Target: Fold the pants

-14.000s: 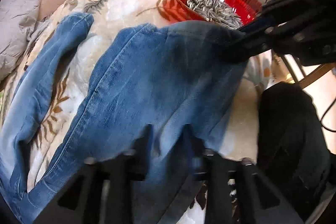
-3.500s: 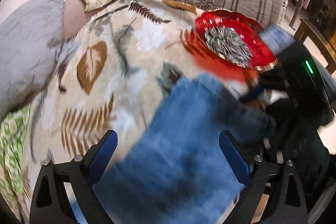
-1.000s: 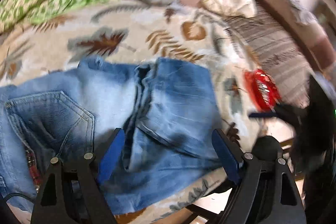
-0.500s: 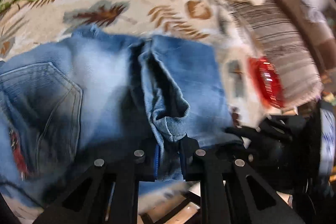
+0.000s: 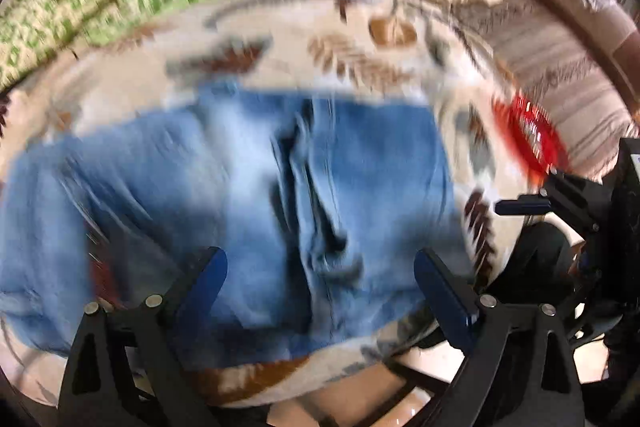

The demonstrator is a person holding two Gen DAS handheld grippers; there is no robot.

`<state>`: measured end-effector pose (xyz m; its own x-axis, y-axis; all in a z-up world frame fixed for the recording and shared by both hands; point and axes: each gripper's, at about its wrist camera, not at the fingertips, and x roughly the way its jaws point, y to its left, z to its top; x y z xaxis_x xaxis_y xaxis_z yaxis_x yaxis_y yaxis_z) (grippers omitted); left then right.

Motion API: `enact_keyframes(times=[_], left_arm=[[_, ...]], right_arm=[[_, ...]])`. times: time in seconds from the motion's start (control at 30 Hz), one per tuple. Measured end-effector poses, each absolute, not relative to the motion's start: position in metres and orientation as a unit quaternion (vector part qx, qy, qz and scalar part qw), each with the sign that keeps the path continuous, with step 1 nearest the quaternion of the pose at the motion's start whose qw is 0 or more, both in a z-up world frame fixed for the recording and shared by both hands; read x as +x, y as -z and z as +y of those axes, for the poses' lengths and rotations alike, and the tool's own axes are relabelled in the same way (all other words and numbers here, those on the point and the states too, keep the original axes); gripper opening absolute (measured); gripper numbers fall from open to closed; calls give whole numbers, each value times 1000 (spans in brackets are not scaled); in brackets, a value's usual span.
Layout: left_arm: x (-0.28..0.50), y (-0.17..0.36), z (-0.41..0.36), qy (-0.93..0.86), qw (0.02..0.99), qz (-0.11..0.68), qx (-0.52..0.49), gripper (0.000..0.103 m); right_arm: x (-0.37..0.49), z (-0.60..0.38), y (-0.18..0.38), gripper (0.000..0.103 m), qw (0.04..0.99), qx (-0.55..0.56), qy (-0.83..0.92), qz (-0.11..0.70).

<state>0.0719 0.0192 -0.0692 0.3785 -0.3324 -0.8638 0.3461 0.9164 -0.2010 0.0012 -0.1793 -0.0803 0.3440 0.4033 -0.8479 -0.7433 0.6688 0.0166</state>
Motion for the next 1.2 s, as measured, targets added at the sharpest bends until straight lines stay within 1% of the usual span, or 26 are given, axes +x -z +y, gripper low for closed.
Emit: enact_keyframes(times=[0.07,0.17,0.3,0.43,0.47,0.5,0.53,0.57,0.6,0.67,0.77,0.8,0.83,0.87,0.9,0.93,0.97,1.0,1.03,1.07,1.1,1.2], left_arm=[[90,61,18,188,837,514,-4,95],[124,72,5,170,825,539,5,95],[158,111,-26,142,799,582,58,95],[166,132,-39,126,787,592,115,94],[167,136,-39,127,785,593,126,80],[167,139,-38,133,781,594,136,55],[165,134,-34,149,781,592,131,50],[162,125,-30,159,784,588,122,26],[158,110,-21,159,797,570,122,13],[156,103,-7,175,797,568,105,13],[157,128,-7,166,781,584,144,14],[156,140,-12,155,782,579,168,16],[154,143,-15,149,786,573,177,16],[153,143,-17,144,789,569,182,16],[152,140,-17,136,792,568,179,20],[151,138,-15,133,795,566,175,22],[149,134,-13,128,798,562,174,40],[146,129,-11,126,800,560,174,64],[142,124,-8,122,806,553,173,72],[137,115,-3,117,815,541,172,83],[131,103,2,115,826,526,167,86],[120,81,16,103,837,514,161,86]], right_arm=[[11,-199,67,83,814,-167,-350,432],[48,-220,62,83,841,-150,-310,417],[118,-233,81,83,843,-109,-281,447],[165,-225,111,83,821,-82,-293,483],[169,-220,119,80,811,-74,-306,493],[172,-215,125,51,801,-68,-316,504],[174,-207,131,41,782,-67,-335,521],[172,-201,131,40,782,-81,-335,519],[173,-195,129,35,786,-99,-335,510],[168,-192,120,33,788,-110,-344,498],[176,-192,128,33,783,-104,-334,514],[177,-187,135,34,780,-108,-329,521],[178,-185,137,39,783,-109,-324,520],[178,-184,138,58,791,-113,-308,516],[178,-185,138,80,798,-120,-290,514],[179,-187,139,86,803,-125,-272,514],[179,-191,139,87,805,-122,-264,517],[179,-195,137,88,801,-105,-268,524],[177,-200,133,88,800,-90,-268,528],[175,-204,129,88,805,-85,-264,524],[169,-208,120,88,814,-79,-263,512],[152,-213,95,88,829,-81,-272,481]])
